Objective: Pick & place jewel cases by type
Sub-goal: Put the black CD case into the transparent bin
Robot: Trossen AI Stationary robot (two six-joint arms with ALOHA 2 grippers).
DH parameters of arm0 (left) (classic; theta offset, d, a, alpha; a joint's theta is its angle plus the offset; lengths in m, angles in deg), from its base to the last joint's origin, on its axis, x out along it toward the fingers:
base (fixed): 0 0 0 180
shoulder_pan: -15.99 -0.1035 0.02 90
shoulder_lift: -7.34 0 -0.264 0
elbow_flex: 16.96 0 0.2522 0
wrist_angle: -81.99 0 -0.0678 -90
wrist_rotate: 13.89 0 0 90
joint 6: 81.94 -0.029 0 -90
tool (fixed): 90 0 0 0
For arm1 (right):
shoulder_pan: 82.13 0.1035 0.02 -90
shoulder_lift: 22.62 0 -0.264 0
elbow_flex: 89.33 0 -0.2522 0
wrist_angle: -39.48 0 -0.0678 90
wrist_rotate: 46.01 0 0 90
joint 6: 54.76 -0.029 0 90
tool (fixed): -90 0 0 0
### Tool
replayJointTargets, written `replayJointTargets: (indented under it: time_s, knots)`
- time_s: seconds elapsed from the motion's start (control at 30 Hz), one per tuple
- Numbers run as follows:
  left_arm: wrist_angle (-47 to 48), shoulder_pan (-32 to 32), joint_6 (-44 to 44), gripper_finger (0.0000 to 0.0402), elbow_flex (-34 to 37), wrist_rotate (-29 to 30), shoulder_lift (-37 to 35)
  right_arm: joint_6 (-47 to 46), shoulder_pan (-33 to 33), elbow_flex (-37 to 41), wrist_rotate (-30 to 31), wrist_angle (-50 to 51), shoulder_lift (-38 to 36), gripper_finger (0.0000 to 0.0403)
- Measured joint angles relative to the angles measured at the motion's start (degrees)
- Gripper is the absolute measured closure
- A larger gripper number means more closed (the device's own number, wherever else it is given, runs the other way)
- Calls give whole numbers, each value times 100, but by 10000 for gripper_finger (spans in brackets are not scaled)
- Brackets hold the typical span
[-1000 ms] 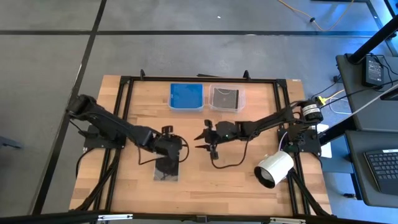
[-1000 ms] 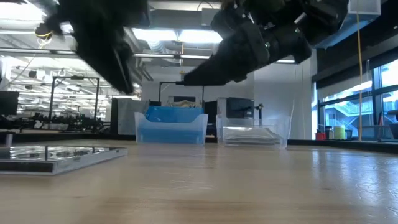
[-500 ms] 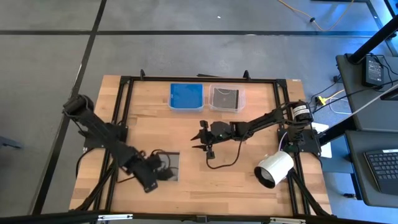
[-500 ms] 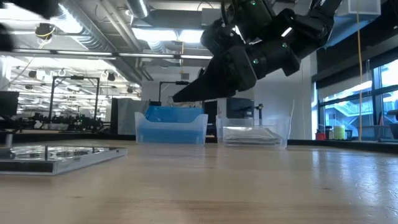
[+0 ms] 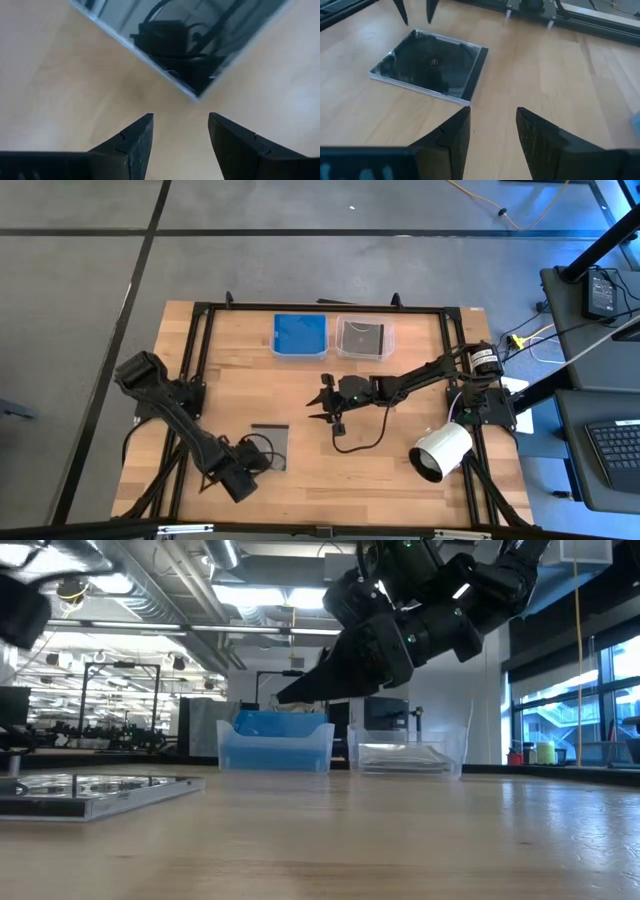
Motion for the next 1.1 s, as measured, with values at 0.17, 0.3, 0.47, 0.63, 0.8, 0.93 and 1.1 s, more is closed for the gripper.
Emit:
replayJointTargets:
  time_s: [0.17, 0.3, 0.47, 0.63, 0.8, 0.93, 1.1]
  knots:
    - [4, -47, -310, 216, -32, -64, 421, 1, 0, 0, 0, -10, 0, 240]
    - [9, -137, -691, 216, -31, 55, 498, -179, -17, 0, -2, 34, 0, 240]
    - [9, -291, -1243, 213, -26, 278, 507, -72, -173, -2, -1, 331, -2, 240]
    - [-18, -463, -1280, 214, 39, 301, 501, -22, -308, -9, -82, 219, 143, 240]
    - [-22, -531, -1456, 212, 55, 309, 500, 110, -302, -358, -418, 195, 660, 240]
    - [-14, -588, -1767, 214, 57, 481, 500, 260, -307, -709, -440, 299, 1048, 240]
    - [10, -683, -1958, 211, 57, 674, 500, 320, -308, -1226, -730, 730, 1491, 240]
